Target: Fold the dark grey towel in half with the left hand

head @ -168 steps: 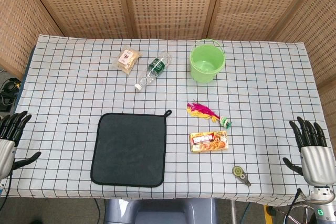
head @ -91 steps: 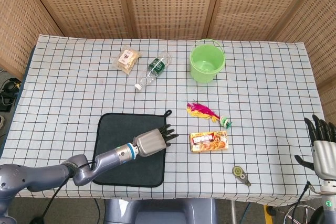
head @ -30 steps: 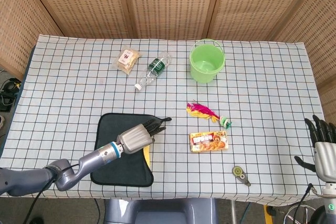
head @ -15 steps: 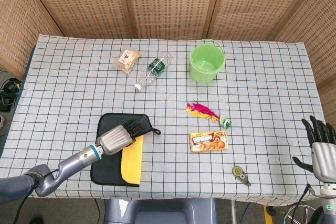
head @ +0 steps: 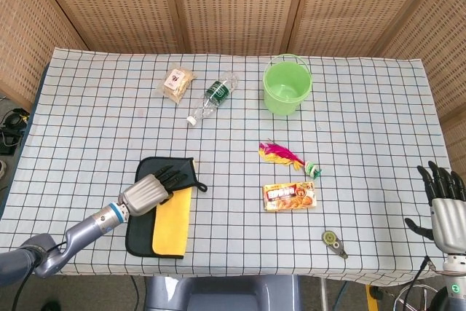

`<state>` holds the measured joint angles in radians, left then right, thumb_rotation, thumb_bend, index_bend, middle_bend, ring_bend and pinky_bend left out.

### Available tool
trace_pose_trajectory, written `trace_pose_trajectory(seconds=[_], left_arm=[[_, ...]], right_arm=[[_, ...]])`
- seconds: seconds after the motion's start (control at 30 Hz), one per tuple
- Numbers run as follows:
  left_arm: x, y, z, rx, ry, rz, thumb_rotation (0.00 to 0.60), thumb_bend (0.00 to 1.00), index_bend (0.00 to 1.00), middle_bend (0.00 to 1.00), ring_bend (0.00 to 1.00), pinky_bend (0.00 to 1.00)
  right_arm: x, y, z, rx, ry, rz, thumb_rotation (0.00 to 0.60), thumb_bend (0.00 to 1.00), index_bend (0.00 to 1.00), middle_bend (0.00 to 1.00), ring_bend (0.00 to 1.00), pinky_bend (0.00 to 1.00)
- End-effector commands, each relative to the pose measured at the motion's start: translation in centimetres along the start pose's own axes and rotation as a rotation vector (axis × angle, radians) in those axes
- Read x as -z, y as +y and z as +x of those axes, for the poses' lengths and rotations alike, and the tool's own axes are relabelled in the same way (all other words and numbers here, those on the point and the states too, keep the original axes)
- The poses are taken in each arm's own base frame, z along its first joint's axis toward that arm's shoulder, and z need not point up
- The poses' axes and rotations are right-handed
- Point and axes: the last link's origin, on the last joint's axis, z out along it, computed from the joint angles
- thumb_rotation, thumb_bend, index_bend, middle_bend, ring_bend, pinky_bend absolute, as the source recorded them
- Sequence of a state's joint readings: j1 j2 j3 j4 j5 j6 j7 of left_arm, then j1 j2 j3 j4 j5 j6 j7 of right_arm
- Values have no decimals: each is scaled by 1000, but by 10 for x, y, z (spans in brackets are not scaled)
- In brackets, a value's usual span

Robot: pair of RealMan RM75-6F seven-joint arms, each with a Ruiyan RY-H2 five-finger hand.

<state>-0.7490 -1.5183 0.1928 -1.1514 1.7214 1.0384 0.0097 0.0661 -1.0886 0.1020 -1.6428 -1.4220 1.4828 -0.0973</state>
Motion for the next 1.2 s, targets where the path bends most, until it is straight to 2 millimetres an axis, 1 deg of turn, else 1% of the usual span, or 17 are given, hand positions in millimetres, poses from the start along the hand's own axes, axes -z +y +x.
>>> trace_pose_trajectory(seconds=[0.03, 0.33, 0.63, 1.07, 1.17, 1.2], left_arm=[[6, -4, -4, 6, -5, 12, 600, 456, 670, 0, 0, 0], [23, -16, -16, 9, -26, 36, 600, 457, 670, 0, 0, 0], [34, -27, -21, -2, -41, 55, 600, 457, 670, 0, 0, 0], [35, -38, -26, -12, -56, 81, 600, 457, 669, 0, 0, 0], [36, -38, -27, -10, -57, 78, 600, 457, 655, 0, 0, 0], [36, -38, -27, -7, -57, 77, 600, 456, 636, 0, 0, 0]], right_arm=[[0, 0, 0, 0, 0, 1, 600, 0, 0, 0, 0, 0], [0, -2, -1, 7, -1, 5, 600, 0, 0, 0, 0, 0], [1, -2, -1, 10, -3, 4, 600, 0, 0, 0, 0, 0], [0, -3, -2, 15, -4, 2, 600, 0, 0, 0, 0, 0], [0, -3, -2, 16, -6, 2, 600, 0, 0, 0, 0, 0], [0, -3, -2, 15, -6, 2, 600, 0, 0, 0, 0, 0]])
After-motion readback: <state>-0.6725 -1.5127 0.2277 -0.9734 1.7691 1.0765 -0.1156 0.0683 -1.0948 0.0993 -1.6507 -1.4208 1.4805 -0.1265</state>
